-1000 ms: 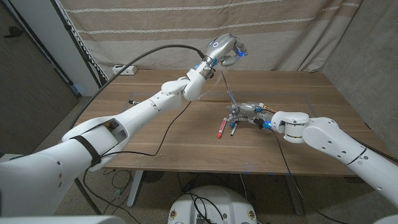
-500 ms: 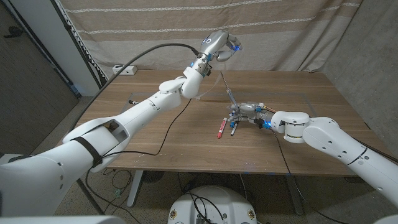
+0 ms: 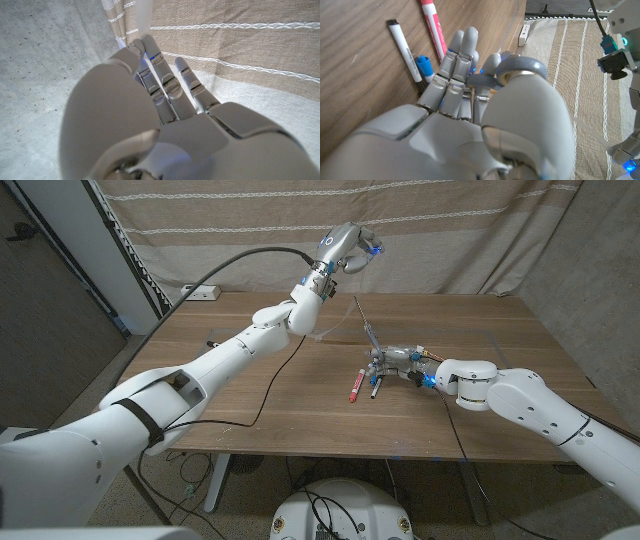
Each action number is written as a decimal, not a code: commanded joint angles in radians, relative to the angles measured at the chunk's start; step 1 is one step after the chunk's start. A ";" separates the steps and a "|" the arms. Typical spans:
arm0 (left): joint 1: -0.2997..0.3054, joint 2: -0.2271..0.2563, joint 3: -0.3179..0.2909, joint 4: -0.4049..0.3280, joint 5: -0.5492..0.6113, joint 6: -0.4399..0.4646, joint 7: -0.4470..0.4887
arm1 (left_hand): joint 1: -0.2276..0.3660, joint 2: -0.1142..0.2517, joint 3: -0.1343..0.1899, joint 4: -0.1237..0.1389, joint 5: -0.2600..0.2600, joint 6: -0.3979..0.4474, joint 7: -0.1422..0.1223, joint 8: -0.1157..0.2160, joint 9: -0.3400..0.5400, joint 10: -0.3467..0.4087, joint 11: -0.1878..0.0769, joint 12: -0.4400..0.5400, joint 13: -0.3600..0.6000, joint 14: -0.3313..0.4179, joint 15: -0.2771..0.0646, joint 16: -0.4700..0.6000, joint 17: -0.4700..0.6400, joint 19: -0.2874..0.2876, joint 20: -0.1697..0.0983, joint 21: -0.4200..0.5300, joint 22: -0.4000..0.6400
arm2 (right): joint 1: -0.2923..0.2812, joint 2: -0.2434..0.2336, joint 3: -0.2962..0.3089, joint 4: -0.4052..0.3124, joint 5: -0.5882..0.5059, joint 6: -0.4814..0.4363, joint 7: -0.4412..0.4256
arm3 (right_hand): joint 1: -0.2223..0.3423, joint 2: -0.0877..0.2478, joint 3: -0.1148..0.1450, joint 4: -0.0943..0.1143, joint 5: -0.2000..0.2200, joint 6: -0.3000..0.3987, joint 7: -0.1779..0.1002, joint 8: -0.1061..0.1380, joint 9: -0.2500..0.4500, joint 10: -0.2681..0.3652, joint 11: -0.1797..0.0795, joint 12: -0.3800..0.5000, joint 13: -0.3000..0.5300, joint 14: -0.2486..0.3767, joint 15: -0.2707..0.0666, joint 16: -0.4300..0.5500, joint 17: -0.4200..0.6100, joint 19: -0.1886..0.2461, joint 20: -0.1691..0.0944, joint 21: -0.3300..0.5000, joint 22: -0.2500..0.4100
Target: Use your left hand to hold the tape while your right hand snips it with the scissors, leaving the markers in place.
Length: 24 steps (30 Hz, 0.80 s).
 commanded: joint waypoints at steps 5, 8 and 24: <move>-0.001 0.007 -0.020 -0.012 0.012 -0.028 0.065 | 0.000 0.010 -0.002 0.001 0.008 -0.004 -0.003 0.008 -0.001 0.004 -0.003 0.002 0.005 0.015 -0.010 0.004 0.035 -0.006 -0.133 0.006 0.000 | 0.017 0.001 -0.011 0.008 0.012 -0.025 0.008 | 0.088 0.093 0.122 0.010 0.016 0.008 0.001 0.089 0.003 0.266 -0.247 0.083 0.007 0.169 -0.216 -0.003 0.011 -0.024 -0.016 0.018 0.007; -0.001 0.006 -0.026 -0.013 0.011 -0.027 0.074 | -0.001 0.010 -0.002 0.001 0.008 -0.004 -0.003 0.008 -0.001 0.004 -0.003 0.002 0.004 0.014 -0.010 0.003 0.035 -0.007 -0.133 0.007 0.000 | 0.019 -0.001 -0.012 0.007 0.014 -0.030 0.008 | 0.085 0.092 0.123 0.010 0.020 0.009 0.001 0.089 0.005 0.265 -0.246 0.082 0.009 0.169 -0.216 -0.005 0.015 -0.027 -0.017 0.025 0.009; 0.006 0.011 -0.028 -0.020 0.007 -0.029 0.051 | 0.000 0.010 -0.002 0.000 0.009 -0.003 -0.002 0.009 -0.002 0.004 -0.004 0.002 0.006 0.013 -0.010 0.003 0.035 -0.008 -0.133 0.011 0.000 | 0.016 0.004 -0.006 0.015 0.023 -0.015 0.015 | 0.074 0.091 0.125 0.011 0.037 0.004 0.000 0.078 0.006 0.262 -0.251 0.064 -0.002 0.161 -0.216 -0.022 0.027 -0.041 -0.018 0.055 0.014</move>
